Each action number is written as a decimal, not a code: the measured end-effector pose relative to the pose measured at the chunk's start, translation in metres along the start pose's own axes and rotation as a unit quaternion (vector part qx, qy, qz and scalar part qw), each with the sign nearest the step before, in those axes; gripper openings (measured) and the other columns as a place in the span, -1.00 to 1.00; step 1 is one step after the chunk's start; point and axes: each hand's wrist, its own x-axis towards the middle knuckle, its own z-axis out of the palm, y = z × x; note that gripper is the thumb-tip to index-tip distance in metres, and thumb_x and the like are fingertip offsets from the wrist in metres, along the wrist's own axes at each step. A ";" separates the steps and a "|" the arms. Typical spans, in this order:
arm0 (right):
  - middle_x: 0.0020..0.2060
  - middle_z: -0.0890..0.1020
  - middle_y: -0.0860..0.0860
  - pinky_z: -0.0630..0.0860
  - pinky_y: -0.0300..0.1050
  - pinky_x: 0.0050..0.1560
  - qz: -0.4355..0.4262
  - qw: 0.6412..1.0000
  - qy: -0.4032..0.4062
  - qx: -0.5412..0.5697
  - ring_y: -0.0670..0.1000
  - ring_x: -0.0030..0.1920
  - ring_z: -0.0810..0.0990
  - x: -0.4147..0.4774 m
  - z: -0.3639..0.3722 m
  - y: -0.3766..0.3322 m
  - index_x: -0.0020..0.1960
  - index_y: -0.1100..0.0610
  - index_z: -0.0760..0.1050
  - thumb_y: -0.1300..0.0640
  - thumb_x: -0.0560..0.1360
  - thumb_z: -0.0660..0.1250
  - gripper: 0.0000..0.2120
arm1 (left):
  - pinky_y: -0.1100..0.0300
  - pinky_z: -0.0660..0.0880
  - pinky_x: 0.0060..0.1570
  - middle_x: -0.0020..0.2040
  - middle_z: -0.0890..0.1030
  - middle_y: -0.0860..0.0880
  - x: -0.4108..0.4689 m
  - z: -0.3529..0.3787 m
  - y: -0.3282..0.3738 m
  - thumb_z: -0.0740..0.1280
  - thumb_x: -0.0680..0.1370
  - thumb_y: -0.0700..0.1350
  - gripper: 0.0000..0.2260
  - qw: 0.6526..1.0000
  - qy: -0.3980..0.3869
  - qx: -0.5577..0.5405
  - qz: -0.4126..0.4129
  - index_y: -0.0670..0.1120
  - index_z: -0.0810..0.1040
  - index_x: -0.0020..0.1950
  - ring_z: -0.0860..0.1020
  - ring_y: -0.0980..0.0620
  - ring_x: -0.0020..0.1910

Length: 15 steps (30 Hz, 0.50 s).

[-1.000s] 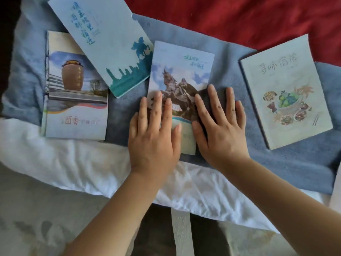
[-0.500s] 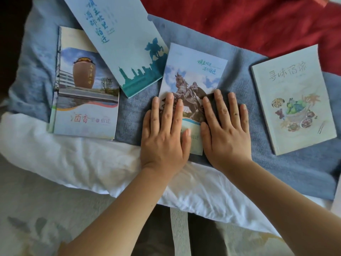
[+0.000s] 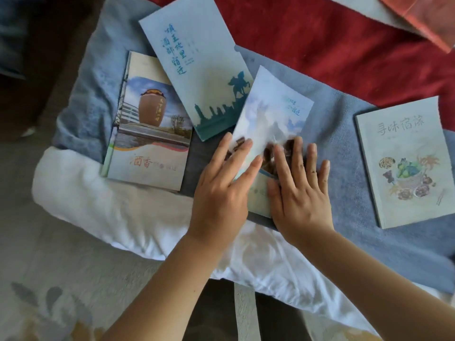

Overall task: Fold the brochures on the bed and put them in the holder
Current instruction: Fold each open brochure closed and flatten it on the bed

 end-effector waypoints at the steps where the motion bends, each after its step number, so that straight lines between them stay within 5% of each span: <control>1: 0.68 -0.17 0.02 -0.36 0.09 0.60 -0.010 1.000 -0.007 0.007 0.08 0.65 -0.30 0.003 0.000 -0.011 0.69 -0.13 -0.19 -0.13 0.71 -0.08 -0.41 | -0.11 0.39 0.46 0.42 0.54 -0.20 0.000 -0.008 -0.006 0.34 0.63 -0.34 -0.73 1.000 0.015 0.001 0.005 -0.22 0.64 0.31 0.37 -0.27 0.52; 15: 0.68 -0.03 0.07 -0.32 0.04 0.60 -0.143 0.990 -0.016 -0.014 0.11 0.67 -0.09 0.083 0.011 -0.151 0.70 -0.03 -0.08 -0.11 0.72 -0.06 -0.41 | -0.03 0.20 0.57 0.50 0.45 -0.19 -0.018 -0.105 -0.149 0.21 0.62 -0.37 -0.60 0.993 0.017 0.093 -0.065 -0.18 0.55 0.43 0.25 -0.25 0.58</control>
